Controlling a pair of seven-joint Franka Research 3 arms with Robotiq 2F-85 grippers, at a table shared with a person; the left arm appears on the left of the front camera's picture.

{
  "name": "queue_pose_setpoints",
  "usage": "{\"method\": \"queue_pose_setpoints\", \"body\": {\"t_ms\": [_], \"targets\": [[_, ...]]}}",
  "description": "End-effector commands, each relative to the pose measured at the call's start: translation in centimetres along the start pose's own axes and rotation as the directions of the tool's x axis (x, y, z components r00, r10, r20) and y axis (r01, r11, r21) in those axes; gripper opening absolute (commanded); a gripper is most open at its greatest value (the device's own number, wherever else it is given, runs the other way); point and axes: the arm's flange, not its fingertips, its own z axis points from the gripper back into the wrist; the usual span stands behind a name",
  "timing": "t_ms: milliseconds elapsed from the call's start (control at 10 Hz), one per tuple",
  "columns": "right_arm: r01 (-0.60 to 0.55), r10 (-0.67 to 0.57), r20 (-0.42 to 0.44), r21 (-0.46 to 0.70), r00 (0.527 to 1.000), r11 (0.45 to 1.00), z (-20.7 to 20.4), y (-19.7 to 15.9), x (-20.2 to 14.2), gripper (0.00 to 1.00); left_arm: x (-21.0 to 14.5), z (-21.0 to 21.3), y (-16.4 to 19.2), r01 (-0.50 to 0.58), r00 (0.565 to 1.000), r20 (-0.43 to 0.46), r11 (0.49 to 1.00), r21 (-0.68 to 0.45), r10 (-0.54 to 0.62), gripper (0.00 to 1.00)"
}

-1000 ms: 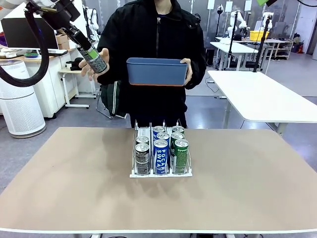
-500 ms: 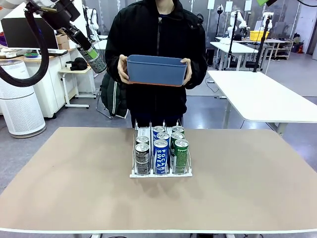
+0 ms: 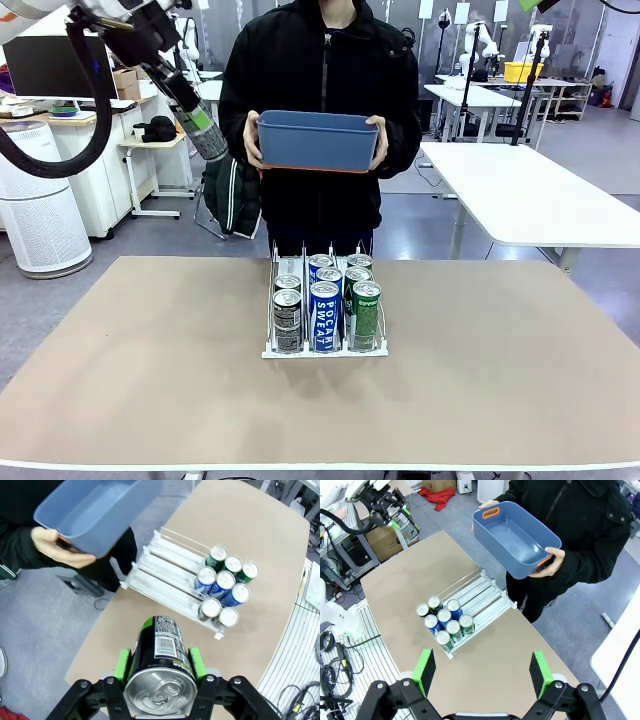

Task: Fill the beverage cans into the dispenser.
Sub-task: Place the picked Pepsi coke in the line of the Automatic Can Dispenser with the same cans.

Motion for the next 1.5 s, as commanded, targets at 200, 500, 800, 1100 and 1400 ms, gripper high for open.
{"method": "queue_pose_setpoints", "body": {"t_ms": [200,500,800,1100,1400], "targets": [[0.002,-0.002,0.0,0.003,1.0,1.0,-0.1,0.0,-0.1,1.0,-0.8,-2.5,-6.6,0.1,0.985,-0.132,0.989,-0.111,-0.114,0.58],[0.002,-0.002,0.0,0.003,1.0,1.0,-0.1,0.0,-0.1,1.0,-1.1,-6.7,-9.7,0.278,0.925,-0.193,0.928,-0.248,-0.329,0.58],[0.002,-0.002,0.0,0.003,1.0,1.0,-0.1,0.0,-0.1,1.0,-1.0,-7.7,-10.6,0.26,0.926,-0.2,0.924,-0.279,-0.321,0.58],[0.002,-0.002,0.0,0.003,1.0,1.0,-0.1,0.0,-0.1,1.0,-1.0,-7.7,-10.6,0.26,0.926,-0.2,0.924,-0.279,-0.321,0.58],[0.002,-0.002,0.0,0.003,1.0,1.0,-0.1,0.0,-0.1,1.0,1.1,-10.8,-12.1,0.282,0.886,-0.312,0.932,-0.226,-0.344,0.58]]}}
